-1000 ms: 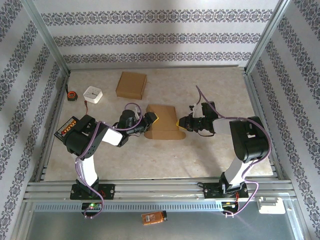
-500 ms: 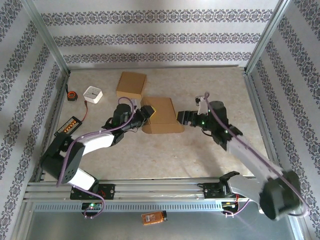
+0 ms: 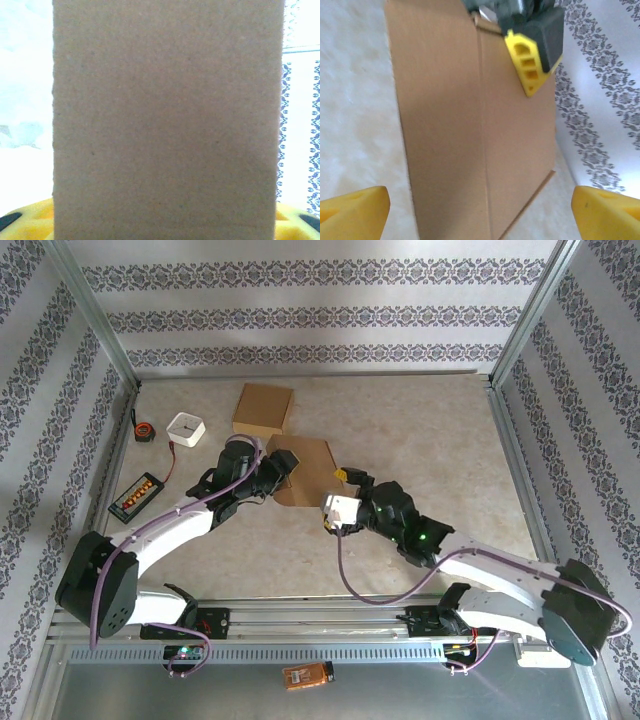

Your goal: Fold the paper box

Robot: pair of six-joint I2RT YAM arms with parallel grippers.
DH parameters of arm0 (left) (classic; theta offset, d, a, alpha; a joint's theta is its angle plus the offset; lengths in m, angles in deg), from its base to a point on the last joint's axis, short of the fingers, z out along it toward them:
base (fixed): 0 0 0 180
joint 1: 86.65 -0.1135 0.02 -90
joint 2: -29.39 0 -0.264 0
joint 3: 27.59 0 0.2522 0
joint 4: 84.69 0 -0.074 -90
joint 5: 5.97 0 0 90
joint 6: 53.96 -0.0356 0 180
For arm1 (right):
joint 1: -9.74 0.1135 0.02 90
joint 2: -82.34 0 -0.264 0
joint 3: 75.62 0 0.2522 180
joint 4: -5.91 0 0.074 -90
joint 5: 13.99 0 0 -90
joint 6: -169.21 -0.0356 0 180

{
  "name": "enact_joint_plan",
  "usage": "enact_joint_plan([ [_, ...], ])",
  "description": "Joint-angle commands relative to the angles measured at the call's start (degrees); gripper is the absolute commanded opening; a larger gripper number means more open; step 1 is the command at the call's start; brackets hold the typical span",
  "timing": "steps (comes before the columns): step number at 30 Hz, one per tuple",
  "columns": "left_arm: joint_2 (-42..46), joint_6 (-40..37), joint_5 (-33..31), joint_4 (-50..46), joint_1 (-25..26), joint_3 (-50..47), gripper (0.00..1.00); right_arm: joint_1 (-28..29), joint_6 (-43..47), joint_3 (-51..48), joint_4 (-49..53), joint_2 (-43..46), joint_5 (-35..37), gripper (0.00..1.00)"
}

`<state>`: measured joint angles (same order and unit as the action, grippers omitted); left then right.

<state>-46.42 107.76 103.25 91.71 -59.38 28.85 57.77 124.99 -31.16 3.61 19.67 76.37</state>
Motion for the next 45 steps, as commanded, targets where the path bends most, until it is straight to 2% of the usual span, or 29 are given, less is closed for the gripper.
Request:
enact_joint_plan([
  [1,2.1,2.8,-0.7,-1.7,-0.6,1.0,0.45,1.5,7.5,1.6,-9.8,-4.7,6.7,0.93],
  [8,1.9,5.5,-0.9,0.6,-0.6,0.4,0.44,3.3,10.4,2.7,-24.9,-17.9,14.4,0.93],
  [12,1.9,6.2,-0.8,0.6,-0.6,0.6,0.44,3.3,15.5,3.9,-34.9,-25.2,18.5,0.91],
  [16,2.6,7.4,-0.4,1.3,-0.6,0.0,0.45,3.3,18.0,3.9,-41.4,-28.8,18.7,0.87],
  [18,3.3,7.9,-0.5,1.4,-0.6,-0.4,0.46,3.4,16.8,3.7,-40.6,-28.1,17.8,0.82],
  [20,4.2,7.7,-0.6,1.4,-0.6,-0.5,0.50,3.4,15.5,3.1,-39.4,-26.9,17.1,0.72],
  [23,5.2,6.5,-0.5,0.6,-0.6,0.3,0.60,3.6,14.1,1.5,-37.0,-24.7,15.1,0.58],
  [26,6.7,4.9,-1.3,0.1,-0.6,1.5,0.74,4.0,11.5,-0.6,-32.3,-21.1,11.2,0.48],
  [28,8.9,3.0,-3.5,-1.7,-0.6,2.3,0.80,4.4,8.5,-1.0,-26.1,-17.2,9.8,0.46],
  [31,14.5,-3.6,-10.8,-10.7,-0.6,5.5,0.87,4.2,3.9,0.6,-12.2,-9.3,6.1,0.44],
  [33,19.3,-10.4,-17.5,-17.8,-0.6,7.8,0.90,2.8,1.4,5.5,5.5,-4.5,-1.5,0.44],
  [35,23.7,-16.3,-23.4,-23.0,-0.6,8.9,0.92,-0.1,0.3,13.4,25.8,-3.5,-11.9,0.44],
  [37,28.0,-23.4,-27.1,-26.7,-0.6,9.9,0.94,-2.8,2.9,21.7,44.4,-5.7,-20.1,0.45],
  [38,29.8,-26.9,-28.5,-29.0,-0.6,10.4,0.94,-3.6,5.4,27.1,54.2,-8.5,-21.7,0.45],
  [41,33.5,-36.0,-28.5,-34.5,-0.6,11.5,0.97,-5.1,10.0,41.6,75.2,-18.3,-20.8,0.46],
  [43,35.4,-40.4,-27.0,-36.8,-0.6,11.5,0.99,-6.0,10.7,51.1,84.5,-25.8,-20.3,0.46],
  [45,36.8,-42.5,-26.0,-38.5,-0.6,11.2,1.00,-6.5,10.2,58.5,88.9,-32.4,-19.3,0.46],
])
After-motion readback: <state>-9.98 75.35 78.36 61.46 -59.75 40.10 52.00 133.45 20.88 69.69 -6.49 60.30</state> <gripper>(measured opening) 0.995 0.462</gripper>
